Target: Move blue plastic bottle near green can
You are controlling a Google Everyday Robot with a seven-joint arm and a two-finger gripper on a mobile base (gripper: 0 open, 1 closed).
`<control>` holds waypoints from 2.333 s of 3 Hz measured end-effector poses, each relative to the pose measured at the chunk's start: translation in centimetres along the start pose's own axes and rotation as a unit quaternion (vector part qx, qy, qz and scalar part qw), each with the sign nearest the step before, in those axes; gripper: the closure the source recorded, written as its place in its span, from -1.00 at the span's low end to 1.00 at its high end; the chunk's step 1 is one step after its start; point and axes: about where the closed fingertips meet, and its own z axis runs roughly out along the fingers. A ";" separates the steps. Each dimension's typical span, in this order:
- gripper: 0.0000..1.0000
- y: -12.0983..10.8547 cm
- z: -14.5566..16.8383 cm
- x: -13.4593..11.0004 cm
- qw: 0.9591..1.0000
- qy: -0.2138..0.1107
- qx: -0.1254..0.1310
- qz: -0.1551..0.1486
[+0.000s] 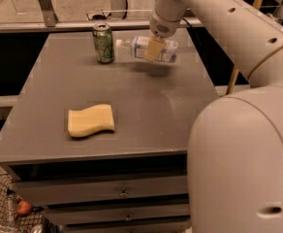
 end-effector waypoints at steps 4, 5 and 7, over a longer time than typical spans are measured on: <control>1.00 -1.4 4.4 -0.9 0.998 0.035 -0.024 0.046; 1.00 -2.6 5.6 -1.2 0.997 0.042 -0.018 0.063; 1.00 -4.0 5.5 -3.4 0.998 0.029 -0.004 0.057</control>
Offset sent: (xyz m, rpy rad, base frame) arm 0.0242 0.0203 -0.0214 -0.0034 0.0709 -0.0882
